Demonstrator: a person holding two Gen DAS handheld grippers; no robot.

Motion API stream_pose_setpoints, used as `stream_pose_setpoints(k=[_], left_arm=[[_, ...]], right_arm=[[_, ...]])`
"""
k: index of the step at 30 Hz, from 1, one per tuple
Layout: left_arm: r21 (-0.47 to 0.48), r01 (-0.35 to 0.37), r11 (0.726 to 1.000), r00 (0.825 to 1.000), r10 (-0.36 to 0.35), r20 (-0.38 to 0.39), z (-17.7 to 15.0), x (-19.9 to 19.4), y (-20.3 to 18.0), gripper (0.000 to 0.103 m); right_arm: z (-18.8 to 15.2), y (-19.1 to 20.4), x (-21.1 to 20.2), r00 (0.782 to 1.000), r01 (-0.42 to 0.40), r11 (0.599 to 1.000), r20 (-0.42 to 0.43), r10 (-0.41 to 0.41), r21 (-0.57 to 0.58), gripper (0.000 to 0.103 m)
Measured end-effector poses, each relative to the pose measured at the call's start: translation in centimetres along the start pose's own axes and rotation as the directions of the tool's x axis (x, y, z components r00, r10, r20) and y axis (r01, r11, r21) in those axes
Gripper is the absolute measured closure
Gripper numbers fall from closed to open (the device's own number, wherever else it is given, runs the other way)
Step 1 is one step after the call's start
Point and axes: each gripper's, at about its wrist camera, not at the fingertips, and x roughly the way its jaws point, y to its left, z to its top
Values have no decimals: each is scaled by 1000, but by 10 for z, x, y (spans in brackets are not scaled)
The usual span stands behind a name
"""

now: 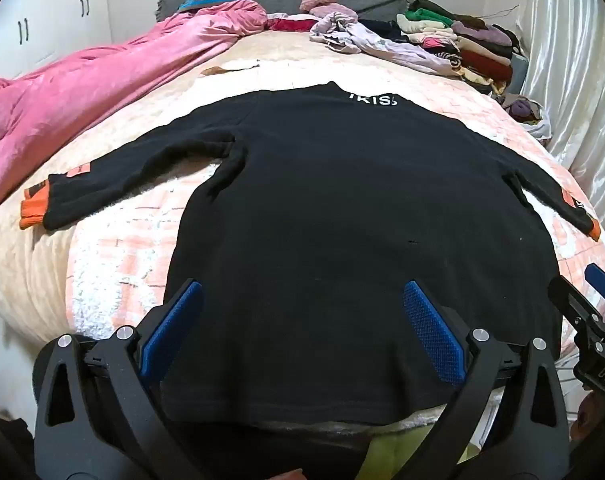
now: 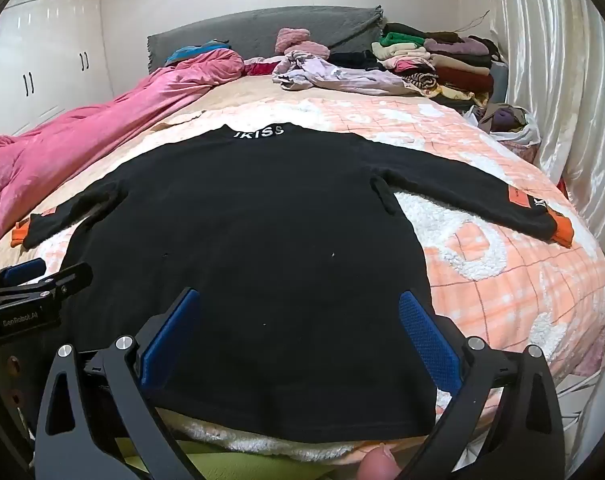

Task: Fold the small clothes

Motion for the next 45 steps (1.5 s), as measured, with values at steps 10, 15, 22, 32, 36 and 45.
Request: stream_pose_setpoints(k=[10,15,22,32,36,45], left_arm=[[-3,5,1000,1000,-5,0,1,0,2,9],[-1,2,1000,1000,-2,3,0,2,1,9],[-4,2,1000,1000,-2,0,0,0,1,9],[-1,-9,1000,1000,9,6,0,-4,-1,9],[1,-10,1000,1000,10,7,0,-4,-1,9],[-1,-10,1000,1000,10,7,1,-4,-1,9]], right_arm=[[-1,2,-3,1000,-12,1000,7,12,9,4],[-1,4,-4,1000,-11,1000,9,11,5,4],[0,1,-1,1000,-19,1000,9,19,3,4],[1,2,0,1000,-25,1000,8,25,0,4],[2,3,-1,1000,-25,1000,10,25,-2,4],[2,2,-1,1000,-26,1000,8,26,-2,4]])
